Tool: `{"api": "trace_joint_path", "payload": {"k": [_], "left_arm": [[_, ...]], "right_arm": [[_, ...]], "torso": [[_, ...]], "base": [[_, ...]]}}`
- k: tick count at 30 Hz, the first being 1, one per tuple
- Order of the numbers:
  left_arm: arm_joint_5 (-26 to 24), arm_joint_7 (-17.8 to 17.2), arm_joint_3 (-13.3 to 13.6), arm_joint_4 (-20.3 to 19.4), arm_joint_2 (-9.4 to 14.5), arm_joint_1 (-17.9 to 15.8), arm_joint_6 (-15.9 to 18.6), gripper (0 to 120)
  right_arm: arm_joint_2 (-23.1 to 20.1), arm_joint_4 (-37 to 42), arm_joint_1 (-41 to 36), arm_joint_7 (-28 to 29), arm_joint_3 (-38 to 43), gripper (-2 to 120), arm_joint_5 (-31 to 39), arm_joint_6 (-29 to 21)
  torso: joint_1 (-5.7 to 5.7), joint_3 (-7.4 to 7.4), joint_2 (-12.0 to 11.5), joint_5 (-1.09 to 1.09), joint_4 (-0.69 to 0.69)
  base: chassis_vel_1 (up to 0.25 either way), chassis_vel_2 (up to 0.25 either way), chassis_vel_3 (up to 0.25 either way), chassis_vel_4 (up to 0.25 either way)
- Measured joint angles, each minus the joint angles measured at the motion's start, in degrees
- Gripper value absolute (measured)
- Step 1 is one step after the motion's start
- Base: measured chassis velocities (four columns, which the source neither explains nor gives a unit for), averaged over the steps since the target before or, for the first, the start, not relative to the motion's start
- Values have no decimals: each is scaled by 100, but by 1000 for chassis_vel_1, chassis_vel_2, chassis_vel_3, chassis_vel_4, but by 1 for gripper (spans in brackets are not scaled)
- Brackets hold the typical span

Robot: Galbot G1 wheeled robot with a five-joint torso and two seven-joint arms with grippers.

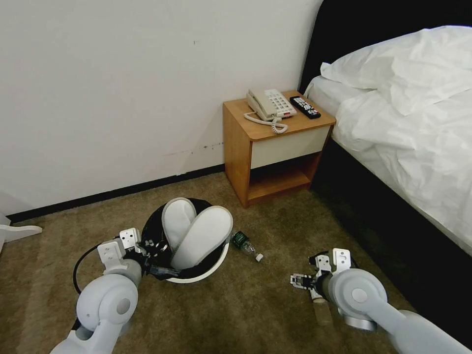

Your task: Pick up the trash bin, then pick up the garbage from the floor and place it into the trash bin.

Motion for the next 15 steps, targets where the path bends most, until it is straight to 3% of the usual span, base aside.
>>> {"api": "trace_joint_path", "payload": {"k": [15], "left_arm": [[-95,7,-64,-162,130,136,-9,2]], "right_arm": [[501,-1123,-23,-473,25,100,-693,12]], "torso": [[0,-1,0,0,0]], "base": [[0,0,0,0]]}}
